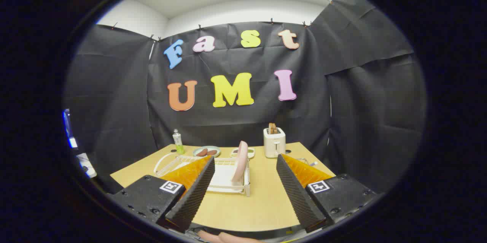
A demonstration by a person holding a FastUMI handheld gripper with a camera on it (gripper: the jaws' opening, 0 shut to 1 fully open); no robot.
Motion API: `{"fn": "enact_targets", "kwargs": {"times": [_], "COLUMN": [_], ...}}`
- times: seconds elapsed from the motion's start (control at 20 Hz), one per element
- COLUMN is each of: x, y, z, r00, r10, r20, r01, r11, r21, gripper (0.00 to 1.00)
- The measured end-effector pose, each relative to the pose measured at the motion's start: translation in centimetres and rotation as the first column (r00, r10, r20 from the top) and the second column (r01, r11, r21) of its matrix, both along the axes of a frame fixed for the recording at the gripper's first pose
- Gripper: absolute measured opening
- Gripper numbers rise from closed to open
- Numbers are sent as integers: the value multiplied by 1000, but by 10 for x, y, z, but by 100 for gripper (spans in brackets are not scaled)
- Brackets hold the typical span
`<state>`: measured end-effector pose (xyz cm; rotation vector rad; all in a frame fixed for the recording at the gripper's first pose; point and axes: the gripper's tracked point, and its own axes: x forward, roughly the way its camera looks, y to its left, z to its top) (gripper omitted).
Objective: Take the plate from the dish rack, then take the spoon from the basket and place it into the plate.
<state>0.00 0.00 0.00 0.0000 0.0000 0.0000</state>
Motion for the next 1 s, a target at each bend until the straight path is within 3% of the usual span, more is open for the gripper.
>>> {"fn": "enact_targets", "kwargs": {"times": [0.65, 1.0], "x": [19, 59], "y": [-15, -10], "z": [5, 2], "r00": [998, 996], "r10": [-59, -28], "r20": [-12, -88], "r01": [59, 27], "r11": [998, 1000], "r21": [2, -5], "gripper": [100, 100]}}
